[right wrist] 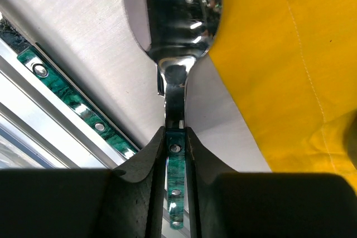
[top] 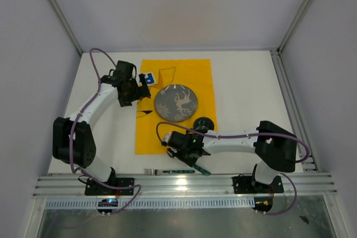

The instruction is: Set the dinner table for one person

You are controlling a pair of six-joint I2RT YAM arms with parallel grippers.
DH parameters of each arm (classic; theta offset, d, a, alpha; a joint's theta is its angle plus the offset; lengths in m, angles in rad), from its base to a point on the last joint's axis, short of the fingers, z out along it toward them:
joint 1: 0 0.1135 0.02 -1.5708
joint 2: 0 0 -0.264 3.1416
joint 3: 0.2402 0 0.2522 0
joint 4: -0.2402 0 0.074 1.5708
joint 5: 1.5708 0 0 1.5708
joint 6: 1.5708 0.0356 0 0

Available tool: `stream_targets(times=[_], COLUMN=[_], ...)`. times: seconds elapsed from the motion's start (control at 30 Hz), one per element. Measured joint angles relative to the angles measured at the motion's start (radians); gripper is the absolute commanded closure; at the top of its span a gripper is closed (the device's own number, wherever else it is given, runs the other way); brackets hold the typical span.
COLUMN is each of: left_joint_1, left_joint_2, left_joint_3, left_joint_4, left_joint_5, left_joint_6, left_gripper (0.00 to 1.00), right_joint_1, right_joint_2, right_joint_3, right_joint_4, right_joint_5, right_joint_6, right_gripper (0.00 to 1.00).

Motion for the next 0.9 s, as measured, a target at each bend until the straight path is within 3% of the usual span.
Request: stream_targets(times=[0.53, 0.9], left_joint_1=[0.0, 0.0], left_joint_2=[0.003, 0.033], left_joint_3=[0.011, 0.024], left_joint_4=[0.0, 0.002], left_joint_5=[0.003, 0.02], left_joint_6=[-0.003, -0.01], left_gripper=[0.01, 0.01], right_joint_1=[0.0, 0.0], right_joint_2=[-0.027, -0.142], right_joint_3=[-0.024, 0.038], right_joint_4=[-0.006, -0.057], right_joint_5=[0.0, 0.027], right_joint_6=[0.002, 0.002], right_gripper=[0.9, 0.91])
